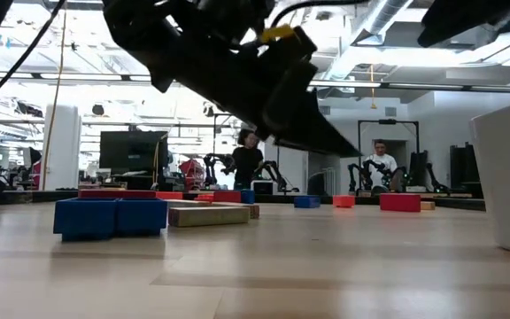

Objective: Sort blocks by size
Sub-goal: Put the small green wooden block into the white bin

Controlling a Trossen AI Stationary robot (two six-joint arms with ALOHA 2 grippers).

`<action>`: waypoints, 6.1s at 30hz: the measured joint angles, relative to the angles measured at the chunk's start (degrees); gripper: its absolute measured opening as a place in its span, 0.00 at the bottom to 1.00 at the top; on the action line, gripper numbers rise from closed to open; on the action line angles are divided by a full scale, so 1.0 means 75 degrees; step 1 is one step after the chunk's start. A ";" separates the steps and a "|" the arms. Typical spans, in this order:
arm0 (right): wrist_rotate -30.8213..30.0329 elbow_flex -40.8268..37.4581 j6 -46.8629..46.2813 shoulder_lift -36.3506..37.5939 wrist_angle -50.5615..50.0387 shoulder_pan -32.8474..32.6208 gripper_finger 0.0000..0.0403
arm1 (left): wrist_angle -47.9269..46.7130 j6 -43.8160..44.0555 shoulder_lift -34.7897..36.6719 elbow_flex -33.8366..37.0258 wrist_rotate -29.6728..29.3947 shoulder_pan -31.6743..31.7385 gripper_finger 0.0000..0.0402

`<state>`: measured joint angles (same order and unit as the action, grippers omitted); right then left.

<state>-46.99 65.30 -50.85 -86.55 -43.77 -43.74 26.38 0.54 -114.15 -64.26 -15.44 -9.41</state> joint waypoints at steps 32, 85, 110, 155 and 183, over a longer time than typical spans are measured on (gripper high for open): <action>-0.0849 0.1172 0.6743 -0.1620 0.1731 0.0496 0.62 | 0.4578 0.3392 -0.0009 0.0954 0.5955 0.0624 0.33; -0.0147 0.1169 0.0975 -0.0646 -0.1804 0.0155 0.10 | 0.1923 0.2010 -0.0009 0.0954 0.5243 0.1137 0.62; 0.5085 0.1107 -0.0099 -0.1078 -0.1526 0.2996 0.56 | 0.0790 -0.1239 0.5210 0.3452 0.1933 0.0588 0.62; 0.7016 0.3013 0.2856 -0.4875 -0.4715 0.4037 0.56 | -0.1721 -0.1186 0.7344 0.4003 0.1188 0.0597 0.62; 0.5839 0.3707 0.2776 -0.4855 -0.5922 0.4137 0.48 | -0.1866 -0.1147 0.7343 0.3991 0.1188 0.0592 0.62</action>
<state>-3.20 93.10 -30.02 -122.96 -88.19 -12.72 12.39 -8.07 -59.08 -34.33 -6.52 -4.97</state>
